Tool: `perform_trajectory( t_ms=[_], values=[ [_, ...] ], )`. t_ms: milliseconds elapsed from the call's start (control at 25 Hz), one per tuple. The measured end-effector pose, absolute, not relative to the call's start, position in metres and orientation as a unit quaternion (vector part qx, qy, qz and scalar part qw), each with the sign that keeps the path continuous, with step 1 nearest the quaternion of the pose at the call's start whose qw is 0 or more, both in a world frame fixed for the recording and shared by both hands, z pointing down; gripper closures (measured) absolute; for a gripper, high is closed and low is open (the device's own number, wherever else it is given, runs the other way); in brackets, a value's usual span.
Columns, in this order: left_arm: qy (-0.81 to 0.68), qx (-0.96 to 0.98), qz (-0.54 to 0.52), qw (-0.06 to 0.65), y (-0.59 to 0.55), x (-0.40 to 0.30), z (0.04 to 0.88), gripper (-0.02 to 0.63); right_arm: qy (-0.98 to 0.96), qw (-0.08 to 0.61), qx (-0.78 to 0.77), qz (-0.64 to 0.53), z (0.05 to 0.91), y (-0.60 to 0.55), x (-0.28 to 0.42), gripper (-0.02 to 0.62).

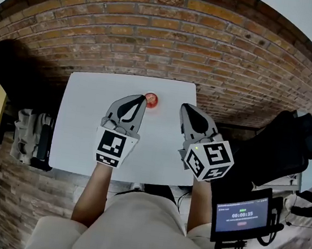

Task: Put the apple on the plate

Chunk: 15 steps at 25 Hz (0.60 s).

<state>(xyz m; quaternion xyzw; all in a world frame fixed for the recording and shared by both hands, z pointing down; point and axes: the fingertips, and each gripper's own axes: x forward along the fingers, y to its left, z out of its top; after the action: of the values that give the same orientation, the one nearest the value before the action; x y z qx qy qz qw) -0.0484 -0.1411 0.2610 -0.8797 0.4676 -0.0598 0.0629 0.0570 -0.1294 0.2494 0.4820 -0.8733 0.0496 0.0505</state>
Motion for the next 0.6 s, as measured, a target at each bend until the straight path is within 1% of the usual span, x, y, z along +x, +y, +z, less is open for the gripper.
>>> perform_trajectory(
  t_ms=[160,600],
  values=[
    [0.471,-0.877,-0.046,0.084,-0.131,-0.055,0.238,0.598,-0.876,0.035,0.481,0.028,0.226,-0.119,0.051,0.592],
    [0.472,-0.874,-0.025,0.114,-0.113,-0.063,0.202,0.598,-0.874,0.013,0.486,-0.006,0.193,-0.102,0.045,0.592]
  ],
)
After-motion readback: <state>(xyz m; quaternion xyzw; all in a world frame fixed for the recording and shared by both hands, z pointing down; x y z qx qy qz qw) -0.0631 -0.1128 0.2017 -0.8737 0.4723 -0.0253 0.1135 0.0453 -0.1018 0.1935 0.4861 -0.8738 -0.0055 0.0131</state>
